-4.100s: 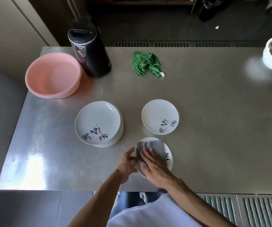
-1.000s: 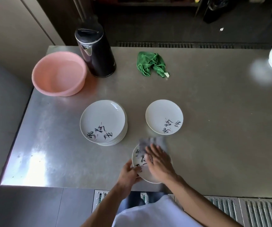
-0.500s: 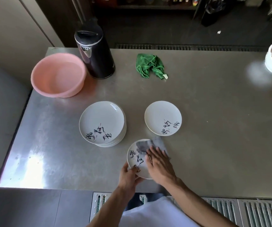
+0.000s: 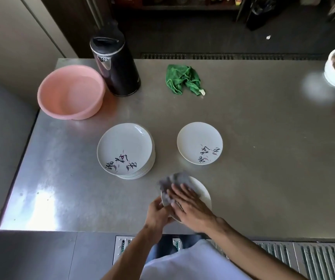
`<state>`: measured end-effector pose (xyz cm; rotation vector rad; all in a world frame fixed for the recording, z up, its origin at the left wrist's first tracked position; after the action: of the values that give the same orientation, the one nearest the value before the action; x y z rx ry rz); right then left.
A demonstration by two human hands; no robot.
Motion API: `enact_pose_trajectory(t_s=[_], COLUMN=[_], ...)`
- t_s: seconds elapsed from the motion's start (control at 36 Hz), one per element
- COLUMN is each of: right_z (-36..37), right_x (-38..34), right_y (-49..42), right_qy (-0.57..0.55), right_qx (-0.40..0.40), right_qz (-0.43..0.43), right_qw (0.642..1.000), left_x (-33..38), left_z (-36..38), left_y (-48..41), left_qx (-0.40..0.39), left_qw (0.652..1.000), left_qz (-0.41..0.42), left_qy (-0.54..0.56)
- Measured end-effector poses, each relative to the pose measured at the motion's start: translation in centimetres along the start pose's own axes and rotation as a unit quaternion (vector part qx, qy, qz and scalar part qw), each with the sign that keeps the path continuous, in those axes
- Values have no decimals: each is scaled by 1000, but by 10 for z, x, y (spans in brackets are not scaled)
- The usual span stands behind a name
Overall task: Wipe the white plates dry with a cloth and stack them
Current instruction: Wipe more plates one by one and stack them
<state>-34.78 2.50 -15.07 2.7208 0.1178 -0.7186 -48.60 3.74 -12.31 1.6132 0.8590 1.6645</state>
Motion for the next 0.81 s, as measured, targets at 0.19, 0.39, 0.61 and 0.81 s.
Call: enact_pose_trajectory(t_s=[0.19, 0.39, 0.61, 0.81], right_z=[-22, -52, -103, -127], right_x=[16, 3, -1, 35], right_y=[6, 39, 28, 18], right_qy=[-1, 18, -145, -465], right_qx=[40, 53, 184, 147], right_qz=[73, -118, -77, 121], right_qw=[997, 991, 969, 865], left_x=[6, 25, 41, 54], left_z=[-10, -14, -5, -13], left_y=[-4, -12, -2, 5], left_qx=[24, 3, 2, -36], left_qw=[1000, 1000, 999, 938], left_qz=[-15, -13, 44, 261], left_qy=[7, 28, -5, -224])
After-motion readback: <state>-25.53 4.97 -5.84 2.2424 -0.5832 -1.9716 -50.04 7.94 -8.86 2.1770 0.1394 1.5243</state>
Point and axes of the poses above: each hand's wrist, its own y-axis away from the middle knuckle, its own z-axis out of the palm, x = y × z, the point moved 3 cm from there along -y, towards the middle knuckle, and after that the axes turned 9 degrees about x, right-handed, at the moved point
